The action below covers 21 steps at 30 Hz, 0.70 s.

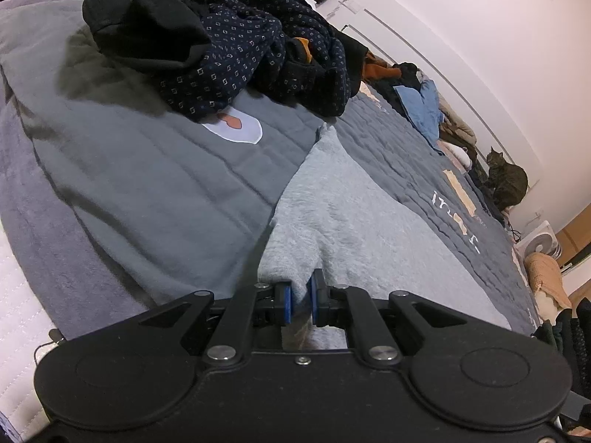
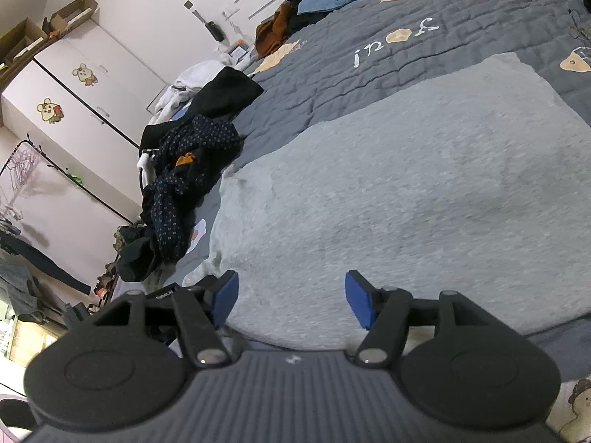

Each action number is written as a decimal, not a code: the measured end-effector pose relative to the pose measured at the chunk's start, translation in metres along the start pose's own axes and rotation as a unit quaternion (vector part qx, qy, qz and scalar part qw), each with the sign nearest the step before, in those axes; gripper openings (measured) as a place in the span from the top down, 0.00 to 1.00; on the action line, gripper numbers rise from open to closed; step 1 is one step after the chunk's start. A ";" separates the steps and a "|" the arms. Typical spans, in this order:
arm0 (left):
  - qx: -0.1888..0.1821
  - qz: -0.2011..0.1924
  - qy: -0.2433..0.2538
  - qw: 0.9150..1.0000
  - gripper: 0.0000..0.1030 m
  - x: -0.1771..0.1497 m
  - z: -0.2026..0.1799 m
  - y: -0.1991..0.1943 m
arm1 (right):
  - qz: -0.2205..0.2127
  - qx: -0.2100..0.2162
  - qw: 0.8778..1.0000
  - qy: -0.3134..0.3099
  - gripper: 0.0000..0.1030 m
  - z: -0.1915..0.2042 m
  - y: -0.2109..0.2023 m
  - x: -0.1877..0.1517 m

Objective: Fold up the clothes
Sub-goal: 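Roll the left tool and pinch the grey shirt's side edge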

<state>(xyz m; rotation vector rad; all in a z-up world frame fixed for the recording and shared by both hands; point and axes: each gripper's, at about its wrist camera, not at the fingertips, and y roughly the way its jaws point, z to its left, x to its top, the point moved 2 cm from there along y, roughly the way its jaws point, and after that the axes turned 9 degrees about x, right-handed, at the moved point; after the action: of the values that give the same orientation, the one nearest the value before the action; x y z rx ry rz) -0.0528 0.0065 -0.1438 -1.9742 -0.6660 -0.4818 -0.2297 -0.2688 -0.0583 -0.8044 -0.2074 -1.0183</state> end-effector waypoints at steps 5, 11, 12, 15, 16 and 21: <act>0.002 -0.002 0.003 1.000 0.90 -0.001 -0.002 -0.001 | -0.001 0.001 1.000 0.005 0.38 -0.002 -0.002 0.001; 0.002 -0.003 0.003 1.000 0.90 -0.001 -0.003 -0.001 | -0.001 0.001 1.000 0.005 0.38 -0.001 -0.002 0.001; 0.002 -0.003 0.004 1.000 0.90 -0.001 -0.003 -0.001 | -0.001 0.001 1.000 0.005 0.38 -0.001 -0.002 0.001; 0.001 -0.004 0.005 1.000 0.90 0.000 -0.003 -0.001 | -0.001 0.002 1.000 0.003 0.38 -0.001 -0.002 0.001; 0.001 -0.004 0.005 1.000 0.90 0.000 -0.003 -0.001 | 0.000 0.002 1.000 0.003 0.38 -0.001 -0.002 0.001; 0.000 -0.005 0.007 1.000 0.90 0.000 -0.004 0.000 | 0.000 0.002 1.000 0.003 0.38 -0.002 -0.002 0.001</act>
<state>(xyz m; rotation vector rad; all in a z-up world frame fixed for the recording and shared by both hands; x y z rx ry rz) -0.0531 0.0033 -0.1416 -1.9662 -0.6684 -0.5012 -0.2308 -0.2718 -0.0584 -0.7979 -0.2038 -1.0199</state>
